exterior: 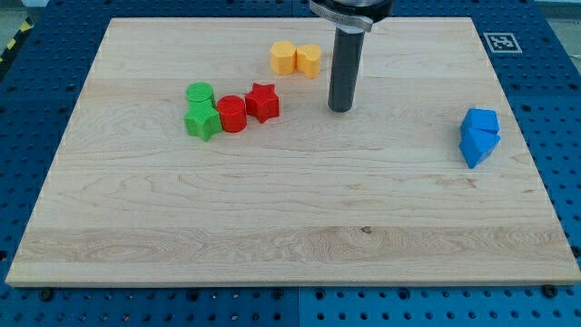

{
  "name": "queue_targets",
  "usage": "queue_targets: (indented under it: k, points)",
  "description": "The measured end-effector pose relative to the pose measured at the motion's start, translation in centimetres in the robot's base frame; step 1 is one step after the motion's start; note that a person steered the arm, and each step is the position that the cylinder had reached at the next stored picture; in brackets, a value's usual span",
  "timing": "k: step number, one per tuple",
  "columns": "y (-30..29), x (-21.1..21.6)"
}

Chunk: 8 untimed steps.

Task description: Point your arm to the red star

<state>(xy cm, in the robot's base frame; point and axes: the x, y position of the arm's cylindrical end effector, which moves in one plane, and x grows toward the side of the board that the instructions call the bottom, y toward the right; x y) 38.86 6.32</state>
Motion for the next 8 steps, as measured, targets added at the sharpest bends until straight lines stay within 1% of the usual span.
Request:
queue_targets:
  k: [1, 3, 5, 6, 8]
  points:
    - [-0.2, 1.3]
    - [-4.3, 3.1]
    - [-4.9, 3.1]
    - [-7.8, 2.8]
    - [-8.1, 1.0]
